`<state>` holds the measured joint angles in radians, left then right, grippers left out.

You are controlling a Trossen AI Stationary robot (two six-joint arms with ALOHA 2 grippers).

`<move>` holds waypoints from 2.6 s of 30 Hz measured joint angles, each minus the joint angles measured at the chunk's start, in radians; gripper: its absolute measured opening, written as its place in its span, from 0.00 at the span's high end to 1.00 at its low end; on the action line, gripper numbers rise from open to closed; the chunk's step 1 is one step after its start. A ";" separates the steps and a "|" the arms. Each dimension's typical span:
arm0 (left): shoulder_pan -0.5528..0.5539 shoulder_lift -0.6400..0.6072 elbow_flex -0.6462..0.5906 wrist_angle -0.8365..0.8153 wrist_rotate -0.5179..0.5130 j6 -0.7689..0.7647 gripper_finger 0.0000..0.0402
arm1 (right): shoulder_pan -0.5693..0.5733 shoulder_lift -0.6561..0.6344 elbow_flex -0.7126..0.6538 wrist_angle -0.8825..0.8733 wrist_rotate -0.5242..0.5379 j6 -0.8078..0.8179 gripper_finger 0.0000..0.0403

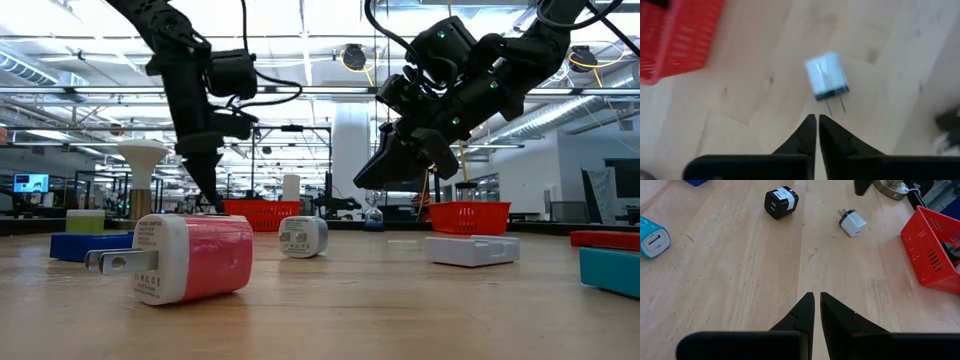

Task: Pick & Place Office items
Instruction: Put the white charger adapter into the top left red basket

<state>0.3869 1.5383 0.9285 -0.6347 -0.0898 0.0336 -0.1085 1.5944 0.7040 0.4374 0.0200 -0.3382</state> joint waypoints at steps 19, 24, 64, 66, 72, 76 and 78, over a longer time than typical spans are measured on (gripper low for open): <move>-0.028 0.140 -0.008 0.182 -0.017 -0.135 0.29 | 0.013 0.000 0.000 0.007 0.000 -0.015 0.95; -0.028 0.178 -0.009 0.184 -0.034 -0.118 0.40 | 0.013 0.000 0.000 0.007 0.000 -0.015 0.95; -0.375 0.166 -0.007 0.817 -0.327 0.222 0.67 | -0.069 -0.063 -0.095 0.274 0.002 1.190 0.31; -0.375 0.166 -0.007 0.811 -0.331 0.220 0.67 | -0.069 -0.046 -0.070 0.264 0.002 1.187 0.31; -0.374 0.166 -0.007 0.797 -0.332 0.201 0.67 | -0.069 -0.028 -0.040 0.268 -0.023 1.187 0.33; -0.374 0.166 -0.007 0.804 -0.332 0.200 0.67 | -0.069 -0.017 -0.039 0.277 -0.020 1.210 0.34; -0.374 0.166 -0.007 0.818 -0.332 0.200 0.67 | -0.069 -0.006 -0.040 0.277 -0.021 1.220 0.34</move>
<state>0.0132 1.7039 0.9211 0.1838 -0.4213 0.2336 -0.1772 1.5881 0.6645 0.7141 -0.0013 0.8821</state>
